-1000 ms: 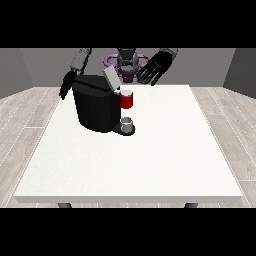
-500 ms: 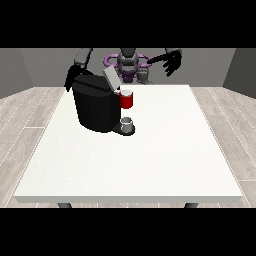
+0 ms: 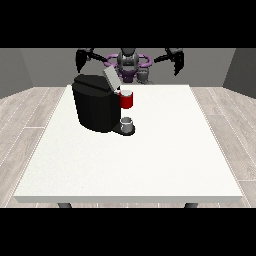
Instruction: Insert the coffee pod into the coffee machine and close the lid
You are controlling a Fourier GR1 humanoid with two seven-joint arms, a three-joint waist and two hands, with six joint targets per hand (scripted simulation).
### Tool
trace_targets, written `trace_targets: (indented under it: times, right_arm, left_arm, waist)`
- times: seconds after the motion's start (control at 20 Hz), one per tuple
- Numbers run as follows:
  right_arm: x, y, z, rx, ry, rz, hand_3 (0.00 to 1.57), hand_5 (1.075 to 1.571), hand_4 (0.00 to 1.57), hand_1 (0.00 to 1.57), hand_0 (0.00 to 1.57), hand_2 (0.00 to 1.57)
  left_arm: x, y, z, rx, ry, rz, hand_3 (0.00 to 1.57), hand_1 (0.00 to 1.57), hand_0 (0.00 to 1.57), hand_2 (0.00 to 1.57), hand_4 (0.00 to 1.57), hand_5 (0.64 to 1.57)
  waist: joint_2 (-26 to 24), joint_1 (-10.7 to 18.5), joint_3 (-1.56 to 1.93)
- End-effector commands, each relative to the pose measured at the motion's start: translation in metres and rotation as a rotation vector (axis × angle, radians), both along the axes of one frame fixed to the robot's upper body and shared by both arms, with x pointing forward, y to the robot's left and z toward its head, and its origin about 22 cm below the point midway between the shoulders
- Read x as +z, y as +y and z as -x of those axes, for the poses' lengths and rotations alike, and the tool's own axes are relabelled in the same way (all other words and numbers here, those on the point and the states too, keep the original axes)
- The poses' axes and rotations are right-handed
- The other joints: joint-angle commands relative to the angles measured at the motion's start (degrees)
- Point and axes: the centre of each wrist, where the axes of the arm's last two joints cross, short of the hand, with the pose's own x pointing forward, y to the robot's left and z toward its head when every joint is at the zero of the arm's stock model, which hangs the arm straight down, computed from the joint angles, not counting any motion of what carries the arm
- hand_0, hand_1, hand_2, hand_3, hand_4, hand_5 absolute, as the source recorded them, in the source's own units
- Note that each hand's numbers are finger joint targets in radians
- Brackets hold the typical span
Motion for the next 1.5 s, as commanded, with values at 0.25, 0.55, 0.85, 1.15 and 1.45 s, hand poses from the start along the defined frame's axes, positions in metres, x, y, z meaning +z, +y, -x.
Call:
trace_targets:
  times: [0.25, 0.55, 0.85, 1.15, 1.45]
  right_arm:
    - [0.055, 0.002, -0.029, 0.146, -0.095, 0.066, 0.00, 1.571, 0.25, 0.00, 0.00, 0.00]
    - [0.070, -0.036, -0.053, 0.029, -0.113, 0.045, 0.00, 1.571, 0.00, 0.00, 0.00, 0.00]
    - [0.088, -0.012, -0.071, 0.083, -0.116, -0.067, 0.00, 1.571, 0.08, 0.00, 0.00, 0.00]
    - [0.084, -0.008, -0.079, 0.082, -0.082, -0.129, 0.00, 1.571, 0.17, 0.00, 0.00, 0.00]
    - [0.078, 0.000, -0.090, 0.101, -0.131, -0.104, 0.00, 1.571, 0.00, 0.00, 0.00, 0.00]
  left_arm:
    - [-0.010, 0.000, 0.023, 0.020, 0.053, 0.057, 0.00, 0.00, 0.00, 0.00, 0.41, 1.571]
    - [0.011, -0.014, 0.025, -0.046, -0.041, 0.090, 0.00, 0.00, 0.00, 0.00, 0.37, 1.571]
    - [0.033, -0.012, 0.027, 0.001, -0.126, 0.080, 0.00, 0.00, 0.00, 0.00, 0.35, 1.571]
    - [0.048, 0.000, 0.040, 0.010, -0.160, 0.080, 0.00, 0.00, 0.00, 0.00, 0.35, 1.571]
    - [0.070, -0.006, 0.044, -0.006, -0.242, 0.073, 0.00, 0.00, 0.00, 0.00, 0.36, 1.571]
  waist:
    - [-2.06, 3.49, 0.02]
    - [3.69, 8.94, 0.05]
    - [8.67, 6.36, 0.03]
    - [10.90, 5.99, 0.03]
    - [16.51, 7.21, 0.04]
